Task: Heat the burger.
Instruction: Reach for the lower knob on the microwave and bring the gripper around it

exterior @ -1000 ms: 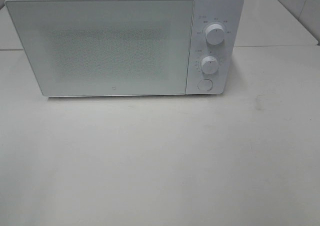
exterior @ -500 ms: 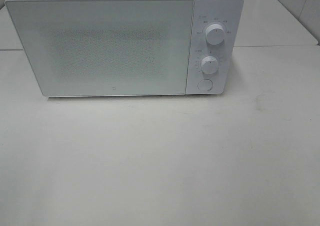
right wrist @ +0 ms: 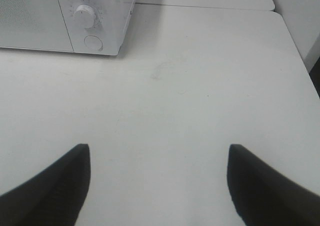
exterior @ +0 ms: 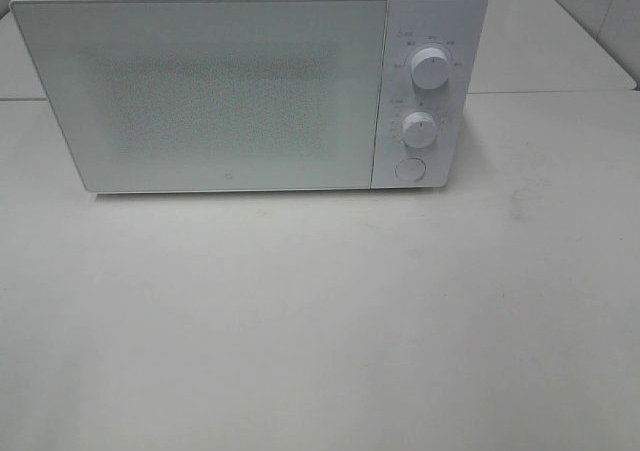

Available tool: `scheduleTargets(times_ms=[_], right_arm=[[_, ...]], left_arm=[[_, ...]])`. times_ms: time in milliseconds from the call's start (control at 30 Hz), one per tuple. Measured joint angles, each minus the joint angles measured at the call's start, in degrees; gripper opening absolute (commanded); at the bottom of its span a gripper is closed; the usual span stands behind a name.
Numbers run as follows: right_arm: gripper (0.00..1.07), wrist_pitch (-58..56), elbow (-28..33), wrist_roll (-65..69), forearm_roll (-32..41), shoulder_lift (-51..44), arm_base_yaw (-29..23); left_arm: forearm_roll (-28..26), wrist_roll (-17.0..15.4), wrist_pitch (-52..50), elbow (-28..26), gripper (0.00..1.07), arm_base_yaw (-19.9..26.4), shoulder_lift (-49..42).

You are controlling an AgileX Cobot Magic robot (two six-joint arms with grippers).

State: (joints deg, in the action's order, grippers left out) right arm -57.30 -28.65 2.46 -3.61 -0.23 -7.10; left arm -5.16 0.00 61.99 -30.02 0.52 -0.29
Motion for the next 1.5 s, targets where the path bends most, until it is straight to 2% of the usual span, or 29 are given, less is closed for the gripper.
scheduleTargets(times_ms=[967,1500], right_arm=[[0.74,0.86,-0.63,0.06,-0.17,0.17,0.00],[0.74,18.22,-1.72,0.23,-0.23,17.82,0.00]], left_arm=[[-0.11,0.00,0.00,0.00,1.00,0.29,0.00],[-0.11,0.00,0.00,0.00,1.00,0.29,0.00]])
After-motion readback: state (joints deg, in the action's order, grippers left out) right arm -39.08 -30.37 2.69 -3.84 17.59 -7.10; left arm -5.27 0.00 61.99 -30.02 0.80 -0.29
